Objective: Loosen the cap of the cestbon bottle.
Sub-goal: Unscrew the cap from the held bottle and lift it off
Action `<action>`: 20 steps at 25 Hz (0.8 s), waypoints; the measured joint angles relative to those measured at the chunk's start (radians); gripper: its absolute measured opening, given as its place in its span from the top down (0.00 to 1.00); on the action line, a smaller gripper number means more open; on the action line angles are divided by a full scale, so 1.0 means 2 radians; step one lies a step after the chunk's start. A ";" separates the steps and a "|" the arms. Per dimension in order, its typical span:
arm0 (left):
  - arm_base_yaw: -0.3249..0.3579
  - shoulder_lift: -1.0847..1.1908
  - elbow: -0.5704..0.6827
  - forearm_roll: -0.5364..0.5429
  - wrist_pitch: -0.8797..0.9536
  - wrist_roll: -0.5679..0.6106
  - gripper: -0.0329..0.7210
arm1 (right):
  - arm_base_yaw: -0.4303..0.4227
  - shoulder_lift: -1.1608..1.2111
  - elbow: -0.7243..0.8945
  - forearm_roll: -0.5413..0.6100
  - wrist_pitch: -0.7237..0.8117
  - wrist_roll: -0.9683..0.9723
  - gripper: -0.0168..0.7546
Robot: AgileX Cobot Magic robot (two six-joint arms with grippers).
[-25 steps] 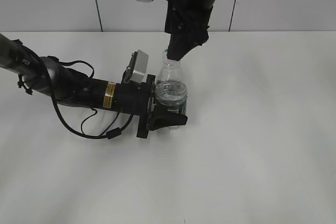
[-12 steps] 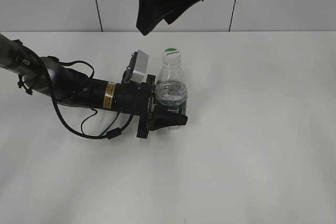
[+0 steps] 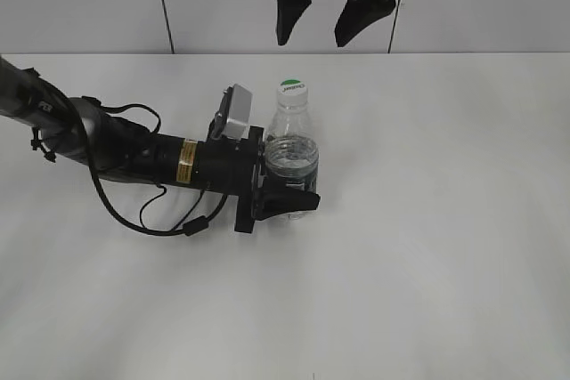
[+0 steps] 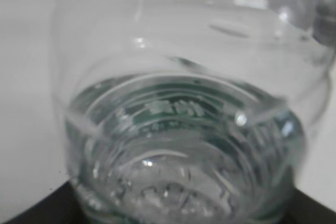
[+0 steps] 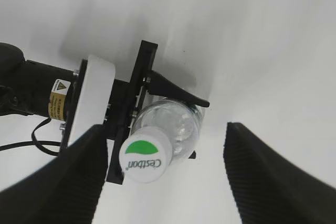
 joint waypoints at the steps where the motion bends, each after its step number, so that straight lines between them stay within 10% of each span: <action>1: 0.000 0.000 0.001 -0.003 0.000 0.000 0.41 | 0.000 0.000 0.000 0.005 0.000 0.004 0.30; 20: -0.001 0.000 0.001 -0.011 0.004 0.000 0.41 | 0.000 0.026 0.001 0.038 0.000 0.031 0.30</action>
